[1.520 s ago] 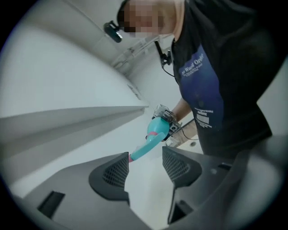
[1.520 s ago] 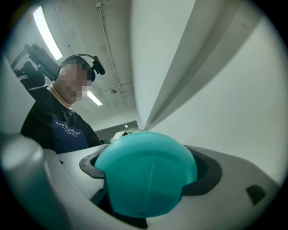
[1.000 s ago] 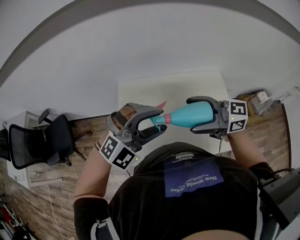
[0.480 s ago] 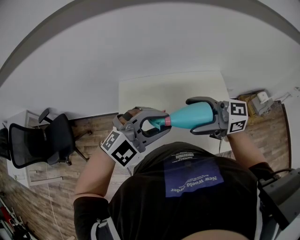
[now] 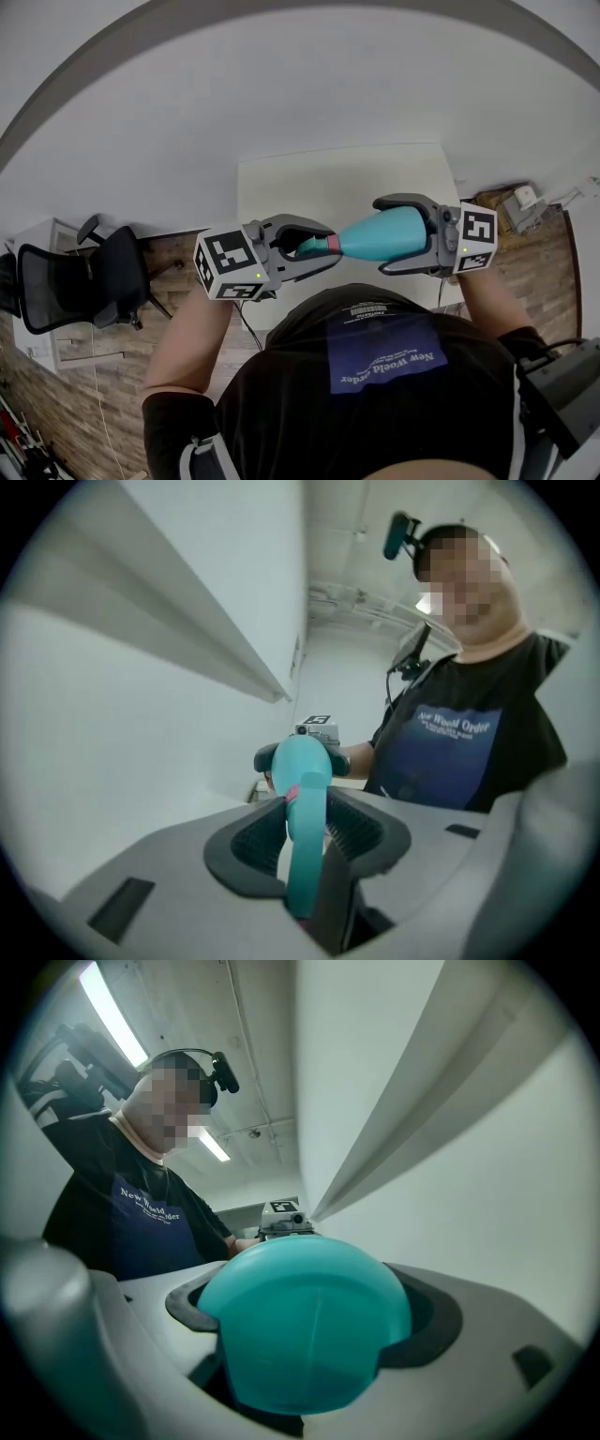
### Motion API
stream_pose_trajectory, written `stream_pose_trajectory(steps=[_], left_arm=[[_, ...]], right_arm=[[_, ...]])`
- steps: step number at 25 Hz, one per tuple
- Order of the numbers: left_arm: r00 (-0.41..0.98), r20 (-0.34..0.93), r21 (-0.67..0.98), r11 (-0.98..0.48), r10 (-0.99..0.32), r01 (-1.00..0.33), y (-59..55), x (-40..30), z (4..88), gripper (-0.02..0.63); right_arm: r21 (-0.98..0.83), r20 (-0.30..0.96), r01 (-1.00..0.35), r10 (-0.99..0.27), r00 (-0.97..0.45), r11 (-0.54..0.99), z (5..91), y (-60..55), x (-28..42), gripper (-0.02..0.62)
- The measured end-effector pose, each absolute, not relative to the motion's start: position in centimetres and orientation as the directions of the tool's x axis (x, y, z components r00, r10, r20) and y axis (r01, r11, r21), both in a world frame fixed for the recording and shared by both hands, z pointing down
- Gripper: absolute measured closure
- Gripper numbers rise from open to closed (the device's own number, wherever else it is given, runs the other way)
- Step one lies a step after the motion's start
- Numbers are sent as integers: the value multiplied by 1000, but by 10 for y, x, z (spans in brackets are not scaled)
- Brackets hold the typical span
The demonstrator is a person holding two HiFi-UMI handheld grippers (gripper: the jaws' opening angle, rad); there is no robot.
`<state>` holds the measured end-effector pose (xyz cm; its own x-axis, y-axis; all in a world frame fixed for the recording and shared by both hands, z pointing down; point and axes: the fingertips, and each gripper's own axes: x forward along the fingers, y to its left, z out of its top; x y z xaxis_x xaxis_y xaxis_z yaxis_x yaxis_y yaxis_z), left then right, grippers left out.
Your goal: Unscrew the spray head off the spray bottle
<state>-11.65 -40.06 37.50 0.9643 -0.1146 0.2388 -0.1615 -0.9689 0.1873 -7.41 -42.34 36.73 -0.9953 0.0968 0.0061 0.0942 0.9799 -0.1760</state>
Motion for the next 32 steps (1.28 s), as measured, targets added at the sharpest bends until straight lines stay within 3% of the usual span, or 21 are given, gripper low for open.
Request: stream_pose_trajectory(steps=[4,9,17,18,19,22,27,29,32], left_arm=[[982,183,426,-895,-57,-131,-402,-121,376,466],[990,134,582,-804,-50,-120,-407,-121,378,466],[998,44,538,-841,-36,-54,-406,-123,356,462],[998,39,520,-852,-43,-57,-407,-125,355,423],[998,34,496,-865,-59,-68,-408,-127,353,389],[989,15,370,-919,-145,-140,-415,-139,345,385],[971,99,-16,-976,-219,-218,-409,-164,342,384],[952,166,-222,-950,-258,-219,-406,-170,349,383],[880,224,-565,-792,-418,-233,-413,-172,361,383]], right_arm=[[-131,19,94,97,-995,987,365,-420,-78,143],[-140,9,83,86,-996,987,366,-423,-76,144],[-229,-86,89,71,-994,969,360,-432,-63,143],[-237,-92,87,67,-994,968,360,-433,-61,143],[-248,-98,86,63,-993,965,360,-435,-58,143],[-288,-120,87,55,-991,954,361,-439,-47,143],[-372,-159,120,64,-985,921,357,-448,-40,143],[-397,-172,136,71,-982,908,355,-449,-39,143],[-428,-185,163,91,-979,889,354,-448,-40,143]])
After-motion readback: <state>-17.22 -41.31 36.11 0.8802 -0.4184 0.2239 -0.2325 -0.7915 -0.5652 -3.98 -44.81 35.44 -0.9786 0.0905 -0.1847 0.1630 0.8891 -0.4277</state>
